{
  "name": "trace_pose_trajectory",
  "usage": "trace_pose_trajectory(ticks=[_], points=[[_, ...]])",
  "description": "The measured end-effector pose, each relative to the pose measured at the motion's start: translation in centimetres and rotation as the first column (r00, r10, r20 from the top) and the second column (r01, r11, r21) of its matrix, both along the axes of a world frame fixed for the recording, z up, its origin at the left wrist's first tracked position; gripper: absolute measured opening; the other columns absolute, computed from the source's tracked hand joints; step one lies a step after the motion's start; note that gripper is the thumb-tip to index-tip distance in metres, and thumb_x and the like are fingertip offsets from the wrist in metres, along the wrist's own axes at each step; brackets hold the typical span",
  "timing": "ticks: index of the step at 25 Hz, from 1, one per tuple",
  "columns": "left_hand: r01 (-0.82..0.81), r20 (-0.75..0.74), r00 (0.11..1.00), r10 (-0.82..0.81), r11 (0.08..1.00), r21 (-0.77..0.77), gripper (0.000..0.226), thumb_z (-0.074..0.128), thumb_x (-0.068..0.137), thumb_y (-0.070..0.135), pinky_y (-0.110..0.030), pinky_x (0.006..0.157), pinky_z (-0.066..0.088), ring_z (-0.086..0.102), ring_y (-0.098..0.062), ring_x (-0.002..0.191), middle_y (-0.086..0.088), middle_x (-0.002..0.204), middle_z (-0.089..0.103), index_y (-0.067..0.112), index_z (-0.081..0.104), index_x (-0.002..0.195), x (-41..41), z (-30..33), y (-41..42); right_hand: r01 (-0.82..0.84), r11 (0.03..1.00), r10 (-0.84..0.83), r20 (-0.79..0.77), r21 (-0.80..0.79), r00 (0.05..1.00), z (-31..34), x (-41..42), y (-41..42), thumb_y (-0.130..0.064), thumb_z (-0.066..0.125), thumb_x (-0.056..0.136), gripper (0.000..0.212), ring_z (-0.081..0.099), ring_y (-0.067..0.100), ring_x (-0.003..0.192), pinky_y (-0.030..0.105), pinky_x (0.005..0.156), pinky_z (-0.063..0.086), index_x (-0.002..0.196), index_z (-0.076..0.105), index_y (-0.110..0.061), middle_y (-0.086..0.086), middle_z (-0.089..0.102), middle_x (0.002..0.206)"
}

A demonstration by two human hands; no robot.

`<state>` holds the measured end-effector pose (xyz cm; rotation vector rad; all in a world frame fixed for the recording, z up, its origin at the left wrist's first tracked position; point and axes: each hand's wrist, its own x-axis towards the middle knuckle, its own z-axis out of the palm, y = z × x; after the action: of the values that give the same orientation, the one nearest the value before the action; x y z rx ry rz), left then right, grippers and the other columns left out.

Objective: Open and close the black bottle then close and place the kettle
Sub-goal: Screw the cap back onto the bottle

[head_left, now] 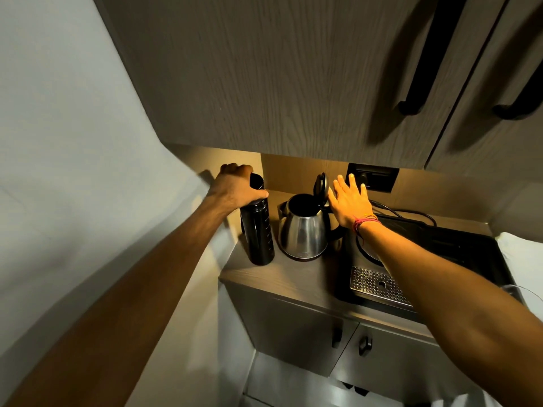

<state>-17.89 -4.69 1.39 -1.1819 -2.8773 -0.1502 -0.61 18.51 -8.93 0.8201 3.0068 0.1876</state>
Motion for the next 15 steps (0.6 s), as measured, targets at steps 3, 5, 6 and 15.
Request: trace_pose_trajectory(ticks=[3, 5, 6, 15], points=[[0.051, 0.042, 0.998, -0.052, 0.998, 0.030, 0.076, 0.069, 0.075, 0.066, -0.041, 0.089, 0.055, 0.055, -0.029, 0.114, -0.012, 0.125, 0.061, 0.013, 0.056, 0.127, 0.0, -0.7, 0.2, 0.002, 1.000, -0.002, 0.005, 0.004, 1.000, 0.1, 0.0, 0.0, -0.025, 0.065, 0.085, 0.086, 0.002, 0.045, 0.151, 0.062, 0.120, 0.017, 0.155, 0.016, -0.015, 0.018, 0.009, 0.164], [0.082, 0.056, 0.995, -0.081, 0.997, -0.011, 0.074, 0.071, 0.074, 0.063, -0.039, 0.087, 0.054, 0.054, -0.029, 0.114, -0.011, 0.125, 0.059, 0.014, 0.054, 0.127, 0.0, -0.4, 0.3, 0.008, 1.000, -0.008, -0.009, 0.001, 1.000, 0.1, 0.0, -0.1, -0.025, 0.065, 0.086, 0.085, 0.003, 0.044, 0.151, 0.062, 0.120, 0.017, 0.155, 0.017, -0.015, 0.017, 0.010, 0.164], [0.103, 0.084, 0.991, -0.100, 0.994, -0.032, 0.072, 0.073, 0.075, 0.060, -0.038, 0.085, 0.053, 0.053, -0.028, 0.114, -0.010, 0.125, 0.058, 0.015, 0.053, 0.128, 0.0, -0.1, 0.3, 0.012, 1.000, -0.012, -0.013, -0.005, 1.000, 0.1, 0.0, -0.1, -0.025, 0.065, 0.086, 0.084, 0.003, 0.044, 0.151, 0.062, 0.120, 0.017, 0.155, 0.017, -0.014, 0.017, 0.010, 0.164], [0.118, 0.213, 0.974, -0.082, 0.979, -0.163, 0.083, 0.071, 0.076, 0.066, -0.049, 0.098, 0.049, 0.053, -0.032, 0.123, -0.008, 0.142, 0.050, 0.024, 0.042, 0.142, 0.0, 3.0, 0.3, 0.010, 1.000, -0.010, -0.008, -0.021, 1.000, 0.2, 0.0, 0.0, -0.026, 0.059, 0.089, 0.080, 0.002, 0.044, 0.152, 0.062, 0.120, 0.016, 0.156, 0.015, -0.016, 0.017, 0.009, 0.164]])
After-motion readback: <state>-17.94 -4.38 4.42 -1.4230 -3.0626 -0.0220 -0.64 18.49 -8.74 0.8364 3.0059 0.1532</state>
